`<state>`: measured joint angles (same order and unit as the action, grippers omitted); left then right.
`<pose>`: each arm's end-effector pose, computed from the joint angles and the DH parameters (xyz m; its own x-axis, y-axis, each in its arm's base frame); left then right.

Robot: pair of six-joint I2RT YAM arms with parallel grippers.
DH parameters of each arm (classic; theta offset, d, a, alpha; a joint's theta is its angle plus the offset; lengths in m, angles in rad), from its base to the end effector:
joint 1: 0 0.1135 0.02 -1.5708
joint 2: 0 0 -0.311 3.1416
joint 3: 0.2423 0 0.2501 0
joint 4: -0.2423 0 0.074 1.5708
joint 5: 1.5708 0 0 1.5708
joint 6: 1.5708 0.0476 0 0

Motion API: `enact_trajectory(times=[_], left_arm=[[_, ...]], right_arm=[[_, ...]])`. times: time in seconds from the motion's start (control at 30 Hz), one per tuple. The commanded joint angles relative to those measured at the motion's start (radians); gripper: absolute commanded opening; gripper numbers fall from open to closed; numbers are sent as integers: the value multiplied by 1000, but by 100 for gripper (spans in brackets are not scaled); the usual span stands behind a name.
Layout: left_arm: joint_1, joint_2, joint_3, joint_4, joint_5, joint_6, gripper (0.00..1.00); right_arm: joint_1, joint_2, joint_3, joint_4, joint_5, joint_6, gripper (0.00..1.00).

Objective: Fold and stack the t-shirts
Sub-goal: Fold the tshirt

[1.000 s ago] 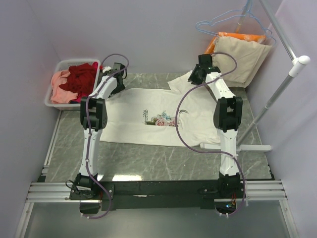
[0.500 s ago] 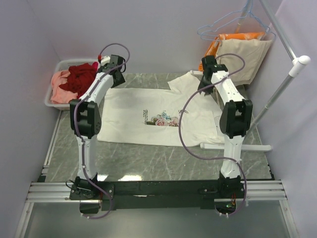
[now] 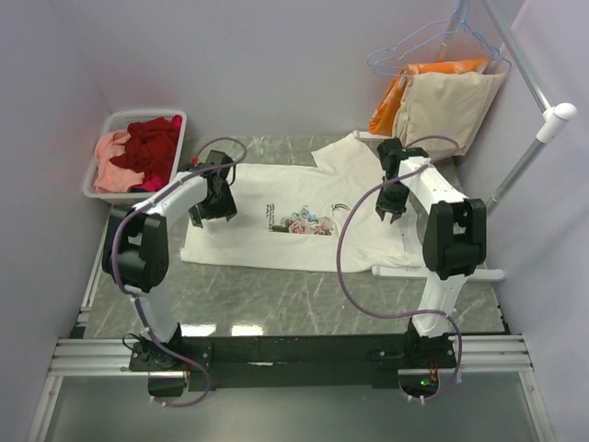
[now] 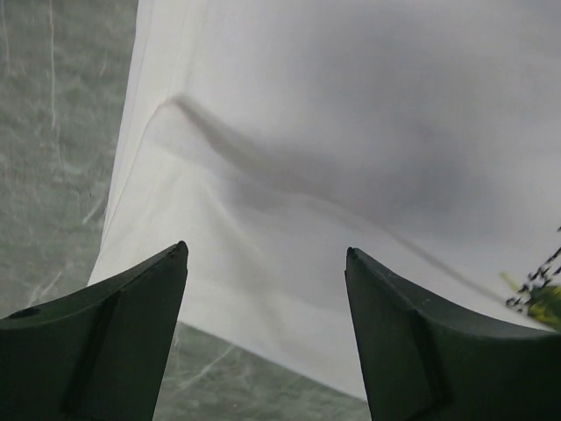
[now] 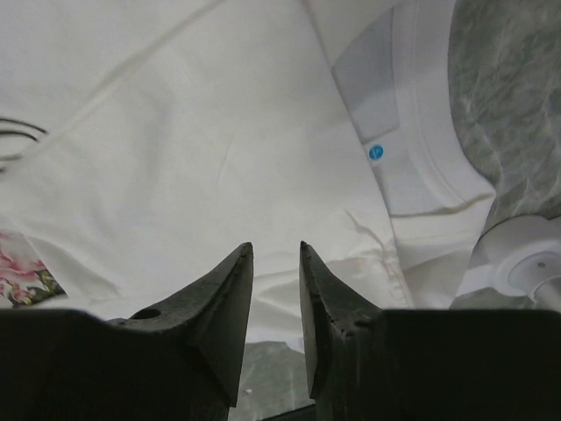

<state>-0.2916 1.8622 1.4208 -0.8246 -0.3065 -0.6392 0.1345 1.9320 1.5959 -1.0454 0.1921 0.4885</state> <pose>0.3780 -0.0985 0.2480 -0.8450 -0.3402 -0.4125 -0.3946 0.9174 0.0520 0.3992 0.0448 0.2624 -0.9045 0.3425 -0.2542 0.3720 0.9250 -0.0773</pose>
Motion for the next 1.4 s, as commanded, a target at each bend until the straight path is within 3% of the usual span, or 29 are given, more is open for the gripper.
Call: enact_trajectory(times=[0.0,0.2,0.83,1.37], left_arm=[[-1,-126,-118,48,75,-5,78],[-15,-159,-212,100,112,-33,78],[-47,-84,-207,-4,43,-100,77],[-49,-34,-267,8,102,-89,77]], right_arm=[[13,-82,-106,44,-57,-1,35],[24,-56,-179,97,-86,5,36],[33,125,-8,15,-86,44,33],[42,99,-175,81,-71,75,32]])
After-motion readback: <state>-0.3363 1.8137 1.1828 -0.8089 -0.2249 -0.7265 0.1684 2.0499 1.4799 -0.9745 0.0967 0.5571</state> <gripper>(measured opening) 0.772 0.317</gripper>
